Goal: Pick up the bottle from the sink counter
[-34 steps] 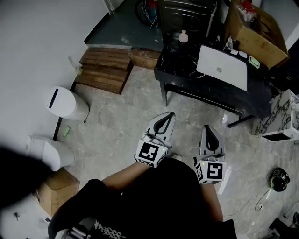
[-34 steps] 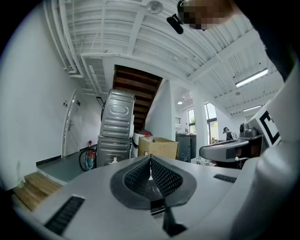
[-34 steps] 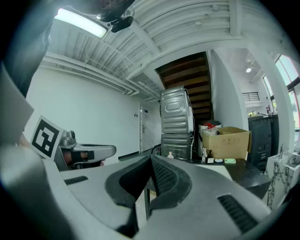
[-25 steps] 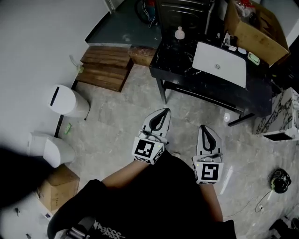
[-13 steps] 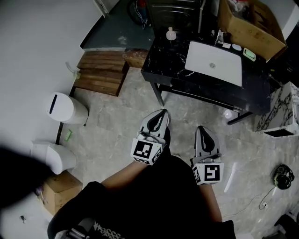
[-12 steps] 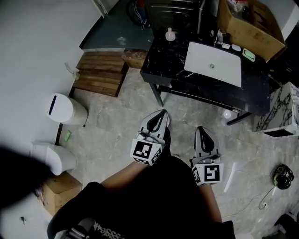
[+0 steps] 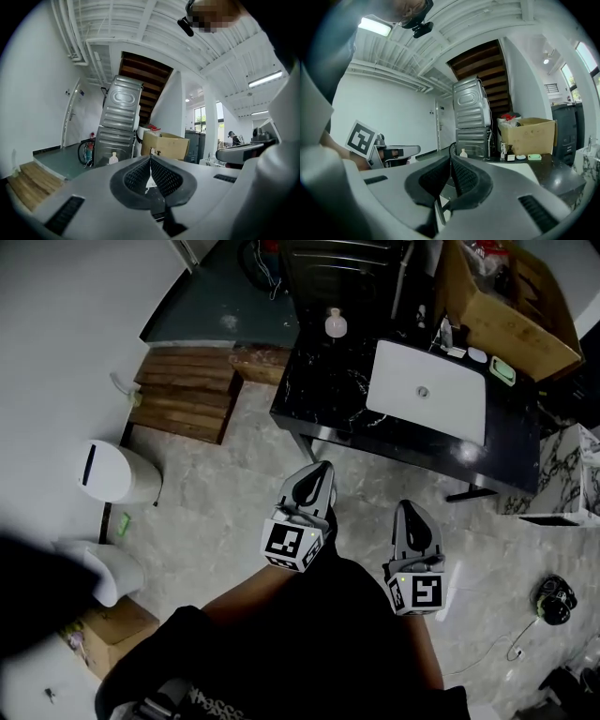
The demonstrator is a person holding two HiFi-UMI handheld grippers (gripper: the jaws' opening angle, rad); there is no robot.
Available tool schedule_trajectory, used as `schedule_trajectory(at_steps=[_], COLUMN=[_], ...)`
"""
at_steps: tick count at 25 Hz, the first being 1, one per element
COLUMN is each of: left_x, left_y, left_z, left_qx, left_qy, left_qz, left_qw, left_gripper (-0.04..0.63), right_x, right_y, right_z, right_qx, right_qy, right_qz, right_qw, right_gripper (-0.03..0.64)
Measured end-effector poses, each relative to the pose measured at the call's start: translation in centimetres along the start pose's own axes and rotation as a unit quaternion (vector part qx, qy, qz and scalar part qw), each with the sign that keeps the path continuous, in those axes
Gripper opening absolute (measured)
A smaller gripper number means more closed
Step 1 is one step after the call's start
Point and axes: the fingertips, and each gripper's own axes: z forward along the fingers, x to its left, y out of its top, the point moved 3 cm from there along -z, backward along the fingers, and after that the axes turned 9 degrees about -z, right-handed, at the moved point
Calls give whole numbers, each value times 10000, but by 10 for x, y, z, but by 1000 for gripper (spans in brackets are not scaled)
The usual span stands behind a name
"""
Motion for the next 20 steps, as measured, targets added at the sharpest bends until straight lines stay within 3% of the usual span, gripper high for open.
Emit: schedule_trajectory(at_steps=[6, 9, 13, 20], left_x=[64, 93, 127, 167], left_y=[30, 44, 54, 63], left_z=[61, 93, 128, 168], left_qx=[113, 167, 212, 272], left_qy=[-47, -189, -296, -474], left_qz=[29, 210, 54, -53], left_qw=[9999, 9995, 9993, 9985], left_gripper=[15, 15, 15, 15], right_x=[-10, -19, -27, -29], right_y=[27, 44, 54, 63], right_z=[91, 133, 181, 245], right_qx=[266, 71, -129, 80], right_qy=[87, 1, -40, -118], right_qz=[-196, -214, -196, -150], right_qw=[9994, 9997, 9997, 9998], right_gripper=[38, 38, 38, 38])
